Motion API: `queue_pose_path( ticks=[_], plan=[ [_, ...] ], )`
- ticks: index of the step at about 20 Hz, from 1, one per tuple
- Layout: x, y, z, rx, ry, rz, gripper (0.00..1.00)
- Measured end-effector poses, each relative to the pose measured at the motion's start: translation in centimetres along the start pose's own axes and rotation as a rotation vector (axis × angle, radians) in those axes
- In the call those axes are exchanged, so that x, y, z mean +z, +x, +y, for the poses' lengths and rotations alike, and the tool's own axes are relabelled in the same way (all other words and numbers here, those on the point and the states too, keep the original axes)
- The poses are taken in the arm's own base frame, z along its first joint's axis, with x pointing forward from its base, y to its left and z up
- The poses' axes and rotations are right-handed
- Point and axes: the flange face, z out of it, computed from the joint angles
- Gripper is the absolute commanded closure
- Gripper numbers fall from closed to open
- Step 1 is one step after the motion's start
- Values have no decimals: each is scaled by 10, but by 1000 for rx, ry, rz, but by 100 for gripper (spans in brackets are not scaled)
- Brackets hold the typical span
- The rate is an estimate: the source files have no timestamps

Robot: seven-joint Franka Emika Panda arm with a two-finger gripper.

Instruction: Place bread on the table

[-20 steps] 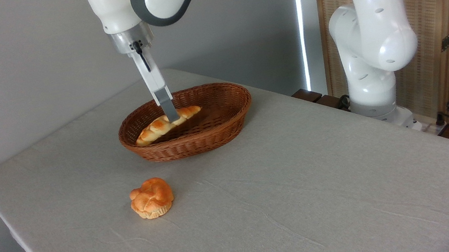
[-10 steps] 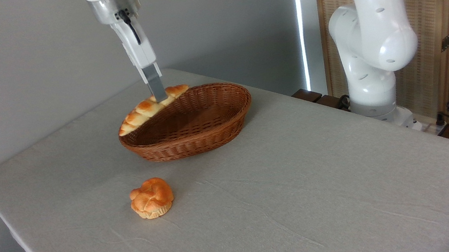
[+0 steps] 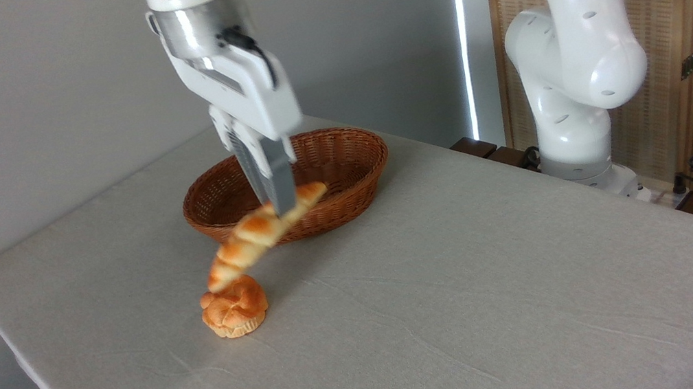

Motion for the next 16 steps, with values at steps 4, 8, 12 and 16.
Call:
queue_pose_path(
  ticks=[4, 8, 12, 16],
  plan=[
    [10, -46, -51, -24, 16, 13, 43],
    [61, -30, -67, -21, 28, -25, 11],
    [90, -17, -71, -13, 18, -64, 0],
    [85, -17, -71, -13, 23, -57, 0]
  ],
)
